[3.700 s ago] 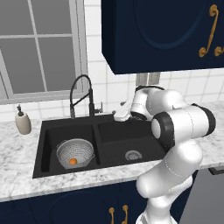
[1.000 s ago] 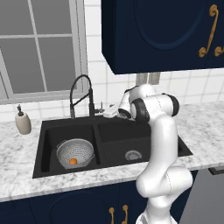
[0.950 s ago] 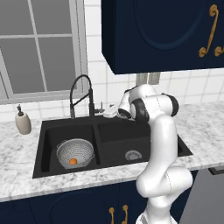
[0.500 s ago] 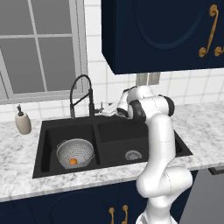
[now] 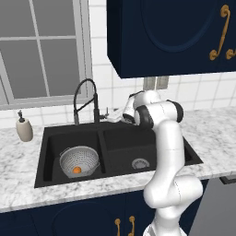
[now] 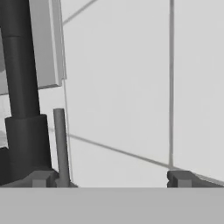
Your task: Put the colander in the sink, put the tangerine in the colander, and turn on the sink faucet and pour water over the colander.
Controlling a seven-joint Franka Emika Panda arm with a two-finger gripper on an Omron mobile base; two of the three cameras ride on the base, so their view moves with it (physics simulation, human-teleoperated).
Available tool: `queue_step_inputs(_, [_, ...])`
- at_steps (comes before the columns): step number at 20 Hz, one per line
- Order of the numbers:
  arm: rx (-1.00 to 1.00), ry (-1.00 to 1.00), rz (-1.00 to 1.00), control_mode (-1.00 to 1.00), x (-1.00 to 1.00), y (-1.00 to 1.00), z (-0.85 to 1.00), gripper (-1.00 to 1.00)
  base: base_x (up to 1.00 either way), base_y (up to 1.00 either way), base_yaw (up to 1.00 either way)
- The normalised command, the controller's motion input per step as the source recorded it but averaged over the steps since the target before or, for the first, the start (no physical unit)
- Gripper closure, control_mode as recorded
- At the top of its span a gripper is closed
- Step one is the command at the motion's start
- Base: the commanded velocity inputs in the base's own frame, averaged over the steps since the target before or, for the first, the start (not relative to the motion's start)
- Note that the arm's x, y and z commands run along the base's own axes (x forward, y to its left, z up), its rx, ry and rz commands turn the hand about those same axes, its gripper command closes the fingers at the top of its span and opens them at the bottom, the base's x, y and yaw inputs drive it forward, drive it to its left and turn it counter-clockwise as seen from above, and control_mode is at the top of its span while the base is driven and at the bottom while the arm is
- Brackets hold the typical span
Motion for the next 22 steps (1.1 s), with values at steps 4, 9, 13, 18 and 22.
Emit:
queue_step_inputs(4, [0.00,0.00,0.00,-1.00,0.01,0.27,0.00,-1.00,0.00,0.00,0.00])
queue_step_inputs(9, [0.00,0.00,0.00,-1.00,0.25,0.16,0.00,-1.00,0.00,0.00,0.00])
queue_step_inputs(13, [0.00,0.00,0.00,-1.00,0.58,0.00,-0.10,-1.00,0.00,0.00,0.00])
queue_step_inputs(18, [0.00,0.00,0.00,-1.00,0.44,0.00,-0.09,-1.00,0.00,0.00,0.00])
queue_step_inputs(22, [0.00,0.00,0.00,-1.00,-0.02,-0.20,0.00,-1.00,0.00,0.00,0.00])
